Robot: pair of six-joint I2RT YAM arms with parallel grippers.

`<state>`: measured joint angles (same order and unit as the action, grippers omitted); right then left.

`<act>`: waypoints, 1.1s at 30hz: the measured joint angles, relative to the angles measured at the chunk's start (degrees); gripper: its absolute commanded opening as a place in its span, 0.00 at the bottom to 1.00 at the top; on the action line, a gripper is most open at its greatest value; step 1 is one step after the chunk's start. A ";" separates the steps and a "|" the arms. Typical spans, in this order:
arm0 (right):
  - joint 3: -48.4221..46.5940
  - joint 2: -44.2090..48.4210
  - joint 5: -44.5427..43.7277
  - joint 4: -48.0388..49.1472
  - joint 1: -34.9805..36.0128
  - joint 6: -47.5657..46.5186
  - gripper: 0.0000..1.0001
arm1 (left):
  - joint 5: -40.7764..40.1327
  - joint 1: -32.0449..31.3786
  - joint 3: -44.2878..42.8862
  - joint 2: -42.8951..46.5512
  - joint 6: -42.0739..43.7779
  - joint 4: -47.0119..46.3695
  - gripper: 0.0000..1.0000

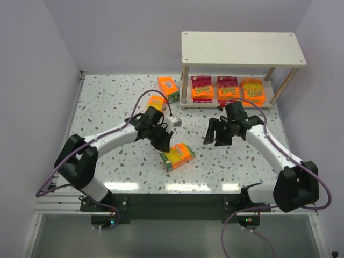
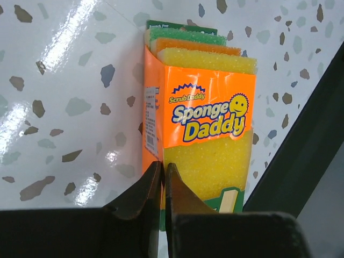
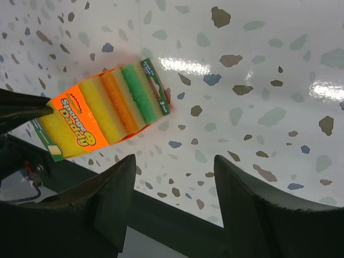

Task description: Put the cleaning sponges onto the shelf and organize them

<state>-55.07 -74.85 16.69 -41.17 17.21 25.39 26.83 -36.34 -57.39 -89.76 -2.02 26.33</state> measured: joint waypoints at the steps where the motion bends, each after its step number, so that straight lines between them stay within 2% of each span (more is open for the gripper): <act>1: -0.09 -0.02 0.72 -0.35 0.28 -1.16 0.63 | 0.20 -0.46 -0.94 -0.70 1.40 0.81 0.11; 4: -0.17 -0.37 2.23 -0.98 2.05 -3.43 0.63 | 0.50 -1.16 -3.37 -2.71 3.85 1.70 0.15; 11: -0.79 -3.85 3.80 -1.22 12.07 -5.35 0.63 | -0.11 -2.47 -7.91 -5.64 6.40 2.25 0.46; 16: -0.98 -4.09 3.76 -0.31 12.33 -5.60 0.63 | -4.57 -2.80 -8.76 -5.53 6.14 2.95 0.54; 19: -2.23 -5.64 3.61 -0.28 12.35 -6.49 0.62 | -9.75 -2.80 -8.79 -4.68 4.57 3.93 0.62; 22: -4.28 -8.46 3.56 0.02 12.39 -7.67 0.62 | -15.08 -2.45 -8.70 -0.52 1.07 4.59 0.66; 27: -6.60 -12.37 3.39 1.95 12.41 -9.49 0.59 | -23.28 -0.61 -8.70 11.47 -7.34 3.76 0.68; 33: -8.13 -16.87 3.96 4.11 12.52 -10.69 0.56 | -27.98 3.76 -6.01 22.86 -15.41 2.62 0.69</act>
<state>-63.20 -91.72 20.64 -37.06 29.74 14.70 -1.15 -32.58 -63.40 -66.89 -17.43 28.95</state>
